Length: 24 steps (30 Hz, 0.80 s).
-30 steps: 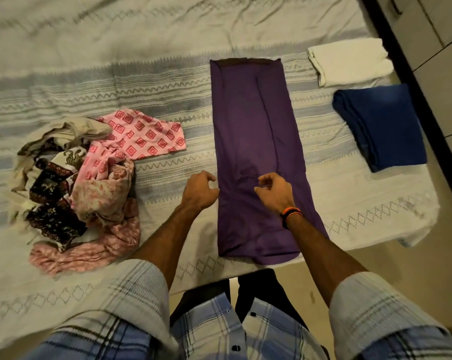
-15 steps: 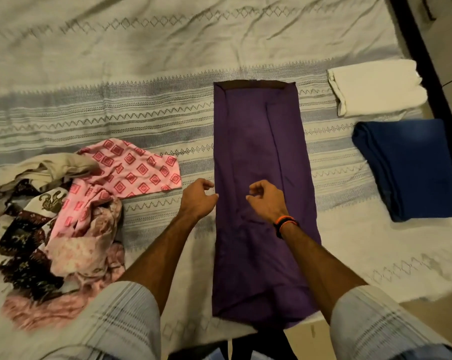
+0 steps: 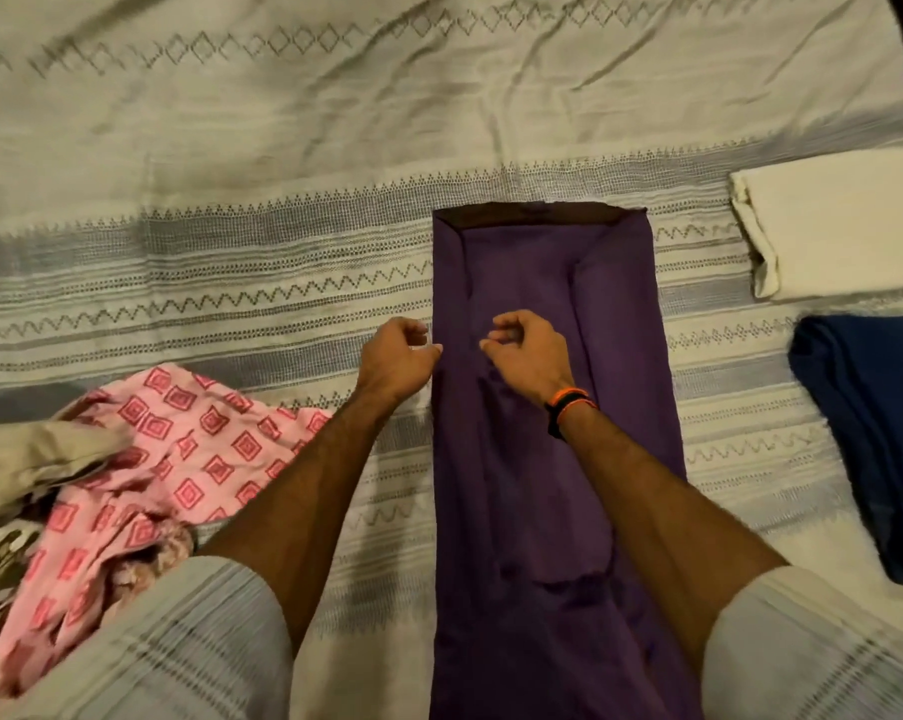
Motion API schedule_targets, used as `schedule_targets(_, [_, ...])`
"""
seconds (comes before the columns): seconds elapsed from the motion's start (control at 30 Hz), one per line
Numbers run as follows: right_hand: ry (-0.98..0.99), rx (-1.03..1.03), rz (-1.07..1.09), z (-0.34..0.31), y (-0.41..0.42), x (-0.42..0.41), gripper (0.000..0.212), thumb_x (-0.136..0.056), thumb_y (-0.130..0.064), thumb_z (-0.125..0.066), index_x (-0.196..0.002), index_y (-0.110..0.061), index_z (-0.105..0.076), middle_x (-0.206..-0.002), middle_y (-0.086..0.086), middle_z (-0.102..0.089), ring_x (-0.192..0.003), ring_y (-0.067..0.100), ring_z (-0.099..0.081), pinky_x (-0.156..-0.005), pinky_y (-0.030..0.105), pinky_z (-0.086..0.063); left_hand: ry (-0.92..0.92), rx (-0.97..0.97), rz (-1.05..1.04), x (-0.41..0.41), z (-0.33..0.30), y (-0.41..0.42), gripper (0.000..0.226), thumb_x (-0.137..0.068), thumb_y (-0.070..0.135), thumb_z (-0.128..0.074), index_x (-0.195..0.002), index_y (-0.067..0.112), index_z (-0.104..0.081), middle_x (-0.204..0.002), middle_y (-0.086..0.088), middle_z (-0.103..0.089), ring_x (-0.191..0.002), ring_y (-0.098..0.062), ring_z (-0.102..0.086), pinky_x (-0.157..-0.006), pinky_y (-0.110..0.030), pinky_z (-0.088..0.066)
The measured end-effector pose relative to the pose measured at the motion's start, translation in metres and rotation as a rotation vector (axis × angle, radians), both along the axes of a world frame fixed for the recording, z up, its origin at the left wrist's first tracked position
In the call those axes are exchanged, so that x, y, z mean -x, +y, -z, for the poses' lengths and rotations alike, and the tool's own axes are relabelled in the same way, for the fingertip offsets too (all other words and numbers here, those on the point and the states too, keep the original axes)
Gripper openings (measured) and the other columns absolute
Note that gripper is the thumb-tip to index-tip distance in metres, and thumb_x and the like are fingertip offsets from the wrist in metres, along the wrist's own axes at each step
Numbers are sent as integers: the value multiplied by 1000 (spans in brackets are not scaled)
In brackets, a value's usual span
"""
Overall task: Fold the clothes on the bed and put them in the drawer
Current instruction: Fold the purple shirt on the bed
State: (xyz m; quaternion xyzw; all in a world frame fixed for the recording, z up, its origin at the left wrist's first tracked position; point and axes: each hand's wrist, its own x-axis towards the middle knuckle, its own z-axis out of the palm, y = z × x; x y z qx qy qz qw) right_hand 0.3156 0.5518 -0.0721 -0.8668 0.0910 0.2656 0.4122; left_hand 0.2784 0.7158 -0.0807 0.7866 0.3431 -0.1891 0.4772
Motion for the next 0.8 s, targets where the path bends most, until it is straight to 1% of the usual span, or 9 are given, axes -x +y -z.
schedule_targets(0.13, [-5,-23,50,22,16,-37,36,-90,-32,-69,-118,-11,-62,-93,-5,-67,-92,11,-62,-90,24,-49,-16,45,-50,-37,21,1,35,-83,26,-74,-114,15,-61,-101,-3,-71,-95,-23,-69,-90,-43,-56])
schedule_targets(0.23, [52,-72,116,40,28,-57,38,-87,-39,-70,-116,-15,-65,-99,-1,-72,-98,20,-69,-91,42,-56,-27,-6,-51,-54,29,-1,43,-86,33,-72,-122,11,-59,-104,-3,-70,-101,-21,-66,-94,-38,-53])
schedule_targets(0.3, [80,-93,117,54,35,-67,30,-85,-41,-71,-105,-19,-67,-100,2,-73,-97,21,-70,-89,45,-57,-25,-51,-69,-62,33,-1,44,-86,36,-72,-120,11,-62,-104,-2,-70,-103,-20,-65,-96,-36,-51])
schedule_targets(0.37, [85,-95,102,55,38,-72,13,-85,-36,-73,-83,-25,-66,-90,0,-73,-90,19,-70,-86,43,-58,-26,-58,-95,-68,36,-1,31,-85,34,-74,-107,13,-68,-100,-3,-71,-99,-21,-67,-91,-36,-54])
schedule_targets(0.47, [115,-197,125,52,39,-79,29,-87,-31,-72,-63,-22,-60,-69,0,-61,-70,16,-60,-70,36,-53,-12,-41,-149,-74,43,2,17,-83,31,-76,-78,19,-65,-85,-1,-70,-89,-24,-70,-82,-36,-58])
schedule_targets(0.57, [196,-402,244,47,37,-86,33,-95,-32,-61,-65,-22,-51,-80,10,-53,-75,21,-53,-67,36,-51,6,59,-225,-77,49,7,25,-83,29,-76,-64,20,-62,-76,-1,-68,-81,-24,-69,-83,-43,-59])
schedule_targets(0.63, [153,-352,280,52,36,-91,35,-94,-44,-56,-68,-22,-51,-79,7,-57,-77,21,-57,-72,42,-55,16,92,-239,-76,52,10,28,-85,27,-73,-61,19,-62,-71,-2,-67,-75,-23,-65,-84,-46,-58])
schedule_targets(0.7, [13,-242,334,64,29,-95,37,-83,-56,-54,-71,-21,-56,-71,-1,-61,-74,19,-59,-78,49,-56,17,99,-252,-76,54,12,31,-86,26,-71,-58,18,-61,-69,-3,-65,-77,-31,-67,-84,-49,-56])
schedule_targets(0.8, [65,-291,421,64,26,-97,37,-76,-57,-69,-82,-22,-59,-72,-3,-63,-66,14,-59,-70,46,-58,14,67,-290,-77,56,13,30,-86,29,-68,-59,18,-62,-79,-10,-71,-91,-39,-69,-84,-50,-58])
